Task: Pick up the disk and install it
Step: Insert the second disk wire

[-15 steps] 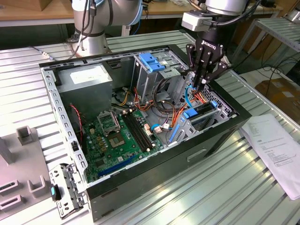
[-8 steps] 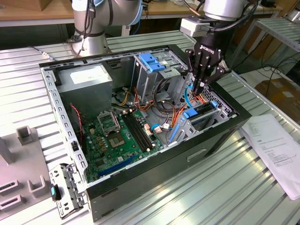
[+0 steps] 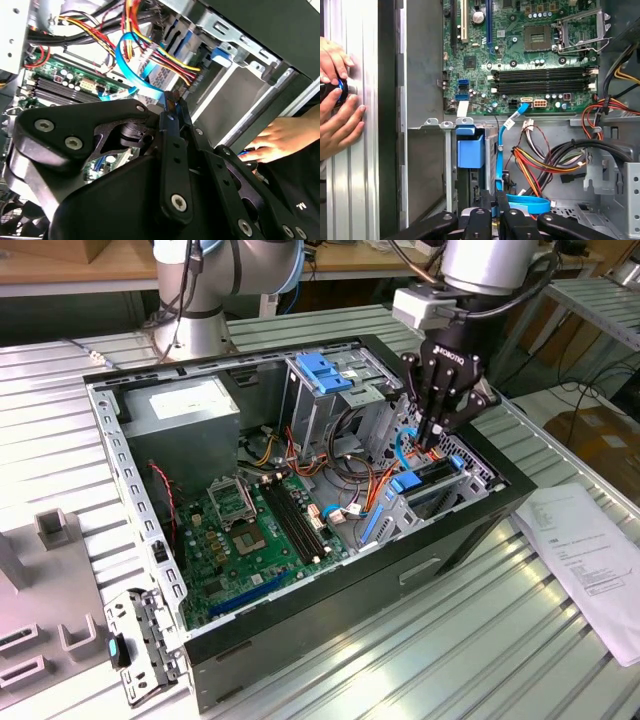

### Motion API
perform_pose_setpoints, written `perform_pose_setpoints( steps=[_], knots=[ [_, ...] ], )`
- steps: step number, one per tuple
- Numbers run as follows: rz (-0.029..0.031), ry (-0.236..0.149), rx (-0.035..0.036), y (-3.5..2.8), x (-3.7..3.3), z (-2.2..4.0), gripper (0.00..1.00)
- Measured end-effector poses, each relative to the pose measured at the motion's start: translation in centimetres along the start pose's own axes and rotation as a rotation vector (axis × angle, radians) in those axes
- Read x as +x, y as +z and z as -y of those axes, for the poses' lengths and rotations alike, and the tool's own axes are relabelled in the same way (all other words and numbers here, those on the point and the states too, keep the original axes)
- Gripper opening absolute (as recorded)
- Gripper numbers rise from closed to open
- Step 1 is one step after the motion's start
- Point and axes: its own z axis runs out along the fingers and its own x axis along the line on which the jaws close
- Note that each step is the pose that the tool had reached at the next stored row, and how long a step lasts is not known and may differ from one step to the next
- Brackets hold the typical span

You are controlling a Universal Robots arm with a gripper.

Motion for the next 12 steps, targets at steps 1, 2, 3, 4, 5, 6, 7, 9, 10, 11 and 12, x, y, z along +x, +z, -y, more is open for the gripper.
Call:
perform_pose_setpoints(
  steps=[1,2,3,4,5,6,7,9,10,11,12],
  knots=[
    [0.0038,-0.001,0.0006,0.04,0.15,0.0,0.16],
    [0.0082,-0.002,0.0013,0.1,0.32,0.0,0.16],
    [0.0116,-0.002,0.0017,0.14,0.45,-0.01,0.16],
    [0.0146,-0.003,0.0021,0.2,0.59,-0.01,0.16],
    [0.0172,-0.004,0.0024,0.26,0.75,-0.02,0.16],
    [0.0204,-0.005,0.0026,0.37,0.99,-0.04,0.16],
    [0.0223,-0.005,0.0028,0.45,1.17,-0.05,0.16],
    [0.0254,-0.006,0.003,0.6,1.59,-0.06,0.16],
    [0.0322,-0.007,0.0028,0.76,1.96,-0.08,0.16],
    [0.042,-0.007,0.0026,0.9,2.33,-0.08,0.16],
    [0.0543,-0.007,0.0022,1.03,2.7,-0.07,0.16]
  ],
)
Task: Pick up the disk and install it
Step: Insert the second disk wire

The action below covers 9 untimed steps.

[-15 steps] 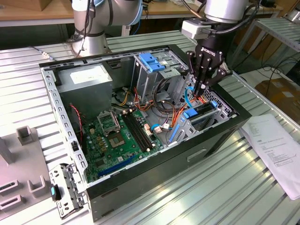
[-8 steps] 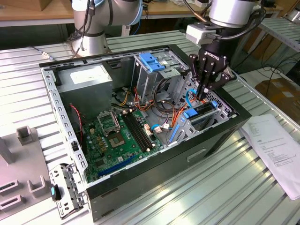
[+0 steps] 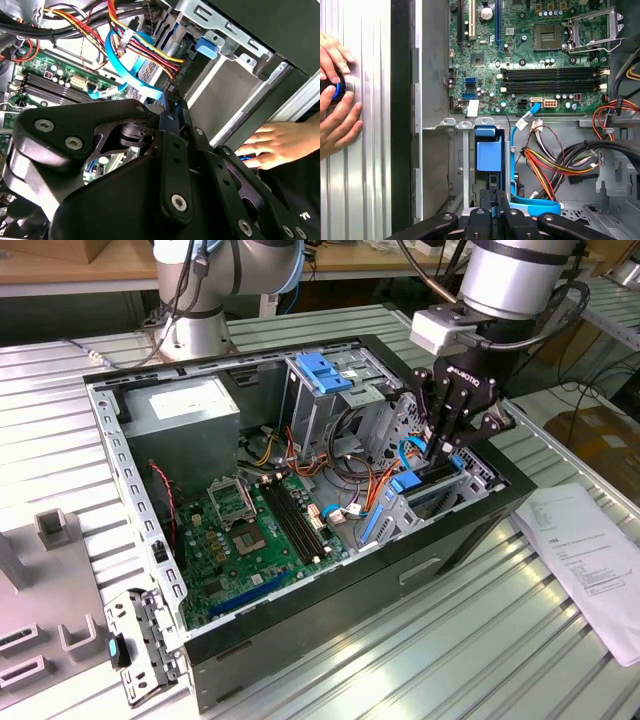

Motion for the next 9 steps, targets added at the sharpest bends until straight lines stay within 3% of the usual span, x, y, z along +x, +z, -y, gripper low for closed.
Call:
perform_pose_setpoints(
  steps=[2,3,4,5,6,7,9],
  knots=[
    [0.0205,0.0,-0.0004,0.09,0.29,0.01,0.16],
    [0.0371,-0.001,-0.0009,0.14,0.45,0.01,0.16],
    [0.0499,-0.001,-0.0012,0.16,0.54,0.01,0.16],
    [0.0784,-0.001,-0.0019,0.23,0.79,0.02,0.16],
    [0.0947,-0.002,-0.0023,0.28,1.01,0.03,0.16],
    [0.1038,-0.002,-0.0024,0.33,1.17,0.03,0.16],
    [0.1334,-0.002,-0.0031,0.48,1.79,0.05,0.16]
  ],
)
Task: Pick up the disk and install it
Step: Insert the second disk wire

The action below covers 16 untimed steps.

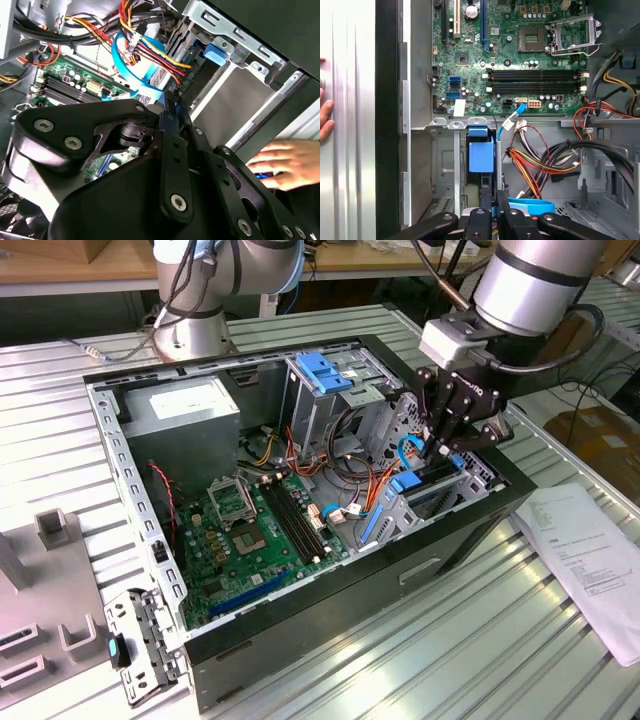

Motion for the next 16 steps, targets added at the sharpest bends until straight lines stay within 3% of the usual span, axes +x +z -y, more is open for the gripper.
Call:
perform_pose_setpoints(
  steps=[3,4,5,6,16],
  knots=[
    [0.032,-0.001,-0.0008,0.08,0.63,0.02,0.16],
    [0.0524,-0.001,-0.0013,0.12,0.91,0.03,0.16],
    [0.0798,-0.001,-0.0018,0.19,1.34,0.03,0.16],
    [0.0819,-0.001,-0.0019,0.25,1.46,0.04,0.16],
    [0.0817,-0.001,-0.002,0.37,1.8,0.05,0.16]
  ],
)
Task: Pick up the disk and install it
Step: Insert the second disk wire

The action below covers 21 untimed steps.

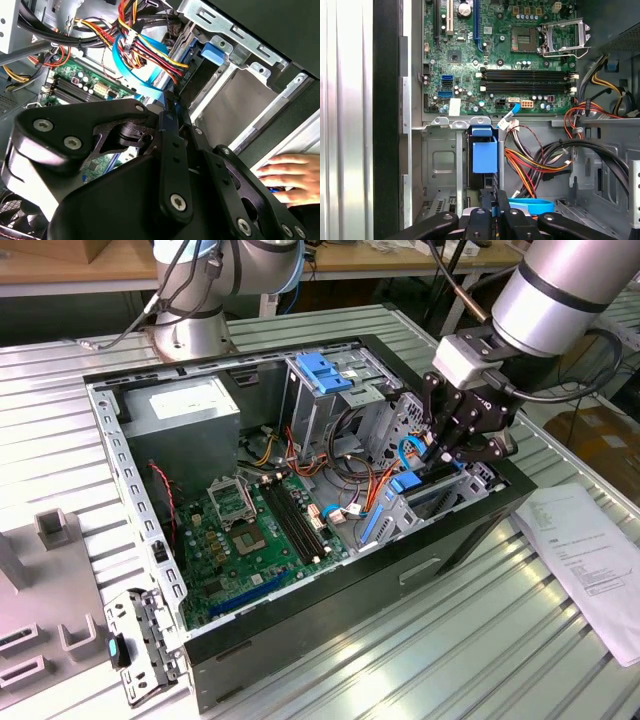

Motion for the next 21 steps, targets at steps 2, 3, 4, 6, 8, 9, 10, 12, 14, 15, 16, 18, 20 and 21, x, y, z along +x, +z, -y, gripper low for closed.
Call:
perform_pose_setpoints(
  steps=[2,3,4,6,8,9,10,12,14,15,16,18,20,21],
  knots=[
    [0.0006,0.0,0.0,0.05,0.02,0.0,0.16],
    [0.0016,0.0,0.0,0.08,0.02,0.0,0.16],
    [0.0025,0.0,0.0,0.1,0.03,0.0,0.16],
    [0.0034,0.0,-0.0001,0.11,0.03,0.0,0.16],
    [0.0048,0.0,-0.0001,0.11,0.03,0.02,0.16],
    [0.006,0.0,-0.0002,0.1,0.04,0.02,0.16],
    [0.0098,0.0,-0.0002,0.11,0.04,0.02,0.16],
    [0.015,0.0,-0.0004,0.11,0.04,0.02,0.16],
    [0.0194,-0.003,-0.0006,0.11,0.07,0.02,0.16],
    [0.0194,-0.004,-0.0007,0.11,0.08,0.02,0.16],
    [0.0193,-0.005,-0.0007,0.11,0.09,0.02,0.16],
    [0.0194,-0.006,-0.0008,0.12,0.11,0.03,0.16],
    [0.0193,-0.006,-0.0008,0.13,0.12,0.03,0.16],
    [0.0193,-0.006,-0.0008,0.14,0.12,0.05,0.16]
  ],
)
